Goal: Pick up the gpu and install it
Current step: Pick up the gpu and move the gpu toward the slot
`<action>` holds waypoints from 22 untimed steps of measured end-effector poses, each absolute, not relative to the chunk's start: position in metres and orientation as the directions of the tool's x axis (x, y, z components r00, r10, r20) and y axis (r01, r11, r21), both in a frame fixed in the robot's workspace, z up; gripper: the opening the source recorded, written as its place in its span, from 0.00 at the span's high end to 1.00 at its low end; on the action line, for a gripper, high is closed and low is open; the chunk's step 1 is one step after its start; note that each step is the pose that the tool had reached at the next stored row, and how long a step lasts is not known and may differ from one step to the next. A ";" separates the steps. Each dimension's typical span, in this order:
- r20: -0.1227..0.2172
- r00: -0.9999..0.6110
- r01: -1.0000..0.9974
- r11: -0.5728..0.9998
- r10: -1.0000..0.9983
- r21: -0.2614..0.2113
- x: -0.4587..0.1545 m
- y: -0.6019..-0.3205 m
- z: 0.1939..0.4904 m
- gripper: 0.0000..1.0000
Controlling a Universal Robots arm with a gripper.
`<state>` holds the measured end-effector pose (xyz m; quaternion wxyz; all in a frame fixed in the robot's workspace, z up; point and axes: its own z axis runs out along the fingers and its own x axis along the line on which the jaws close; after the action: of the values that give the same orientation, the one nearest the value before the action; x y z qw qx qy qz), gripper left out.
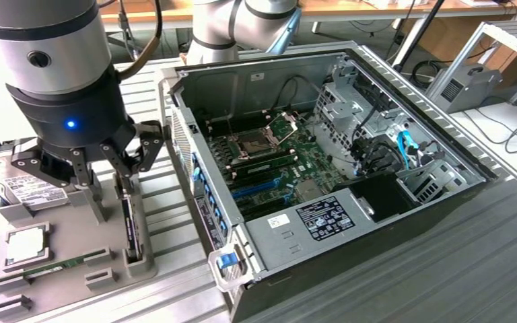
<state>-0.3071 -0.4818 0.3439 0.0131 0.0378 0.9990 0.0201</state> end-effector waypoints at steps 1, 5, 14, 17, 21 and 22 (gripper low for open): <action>-0.025 -0.997 0.075 0.996 0.076 0.041 -0.307 -0.482 0.344 0.58; -0.025 -0.997 0.075 0.996 0.076 0.041 -0.307 -0.482 0.342 0.58; -0.025 -0.997 0.075 0.996 0.076 0.041 -0.308 -0.482 0.339 0.58; -0.025 -0.997 0.075 0.996 0.076 0.041 -0.308 -0.482 0.337 0.58; -0.025 -0.997 0.075 0.996 0.076 0.041 -0.308 -0.482 0.335 0.58; -0.025 -0.997 0.075 0.996 0.076 0.041 -0.308 -0.482 0.334 0.58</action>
<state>-0.3077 -0.4820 0.3343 0.0131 0.0378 0.9990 0.0201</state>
